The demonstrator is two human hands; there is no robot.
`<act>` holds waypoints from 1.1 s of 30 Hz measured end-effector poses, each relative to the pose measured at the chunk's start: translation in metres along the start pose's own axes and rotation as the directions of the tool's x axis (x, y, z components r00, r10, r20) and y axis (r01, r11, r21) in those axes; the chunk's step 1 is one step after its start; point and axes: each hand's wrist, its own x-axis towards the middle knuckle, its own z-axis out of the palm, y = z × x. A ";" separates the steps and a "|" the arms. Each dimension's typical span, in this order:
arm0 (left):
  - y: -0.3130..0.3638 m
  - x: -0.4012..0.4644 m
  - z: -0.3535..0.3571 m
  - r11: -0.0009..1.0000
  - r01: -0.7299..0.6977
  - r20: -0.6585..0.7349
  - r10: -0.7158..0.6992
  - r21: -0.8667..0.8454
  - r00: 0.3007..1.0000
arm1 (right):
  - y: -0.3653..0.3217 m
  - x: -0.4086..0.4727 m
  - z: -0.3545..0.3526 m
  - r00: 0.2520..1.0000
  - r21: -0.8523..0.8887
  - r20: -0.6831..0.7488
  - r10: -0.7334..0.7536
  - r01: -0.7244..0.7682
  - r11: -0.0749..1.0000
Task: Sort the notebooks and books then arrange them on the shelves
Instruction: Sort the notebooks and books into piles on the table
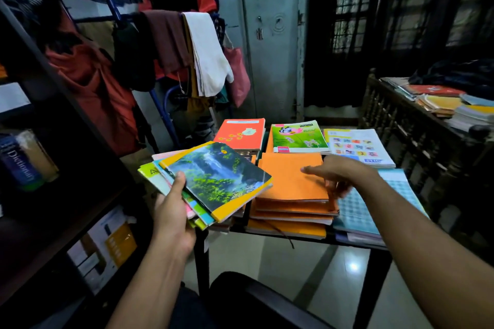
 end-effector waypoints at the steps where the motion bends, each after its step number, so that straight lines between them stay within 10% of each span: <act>1: -0.003 -0.003 0.004 1.000 0.021 0.023 -0.021 0.013 1.000 | -0.003 -0.003 -0.004 0.997 -0.034 -0.065 -0.040 0.038 0.999; 5: -0.011 -0.018 0.026 0.995 0.083 0.158 -0.090 0.054 0.983 | -0.028 -0.024 -0.001 0.945 0.379 -0.053 -0.322 0.317 0.869; 11: -0.027 -0.039 0.068 0.971 0.110 0.248 -0.163 0.213 0.955 | 0.004 -0.030 0.046 0.893 0.699 0.179 -0.414 0.181 0.692; 19: -0.021 -0.047 0.091 0.966 0.090 0.293 -0.161 0.242 0.943 | 0.029 -0.018 0.034 0.928 0.882 0.078 -0.364 0.106 0.460; 29: -0.028 -0.021 0.089 0.955 0.024 0.189 -0.083 0.294 0.978 | 0.089 0.005 -0.032 0.985 0.840 -0.094 -0.142 0.155 0.520; 33: -0.020 -0.002 0.079 0.945 -0.052 0.167 -0.003 0.322 0.986 | 0.151 0.012 -0.042 0.972 0.709 -0.225 0.064 0.118 0.696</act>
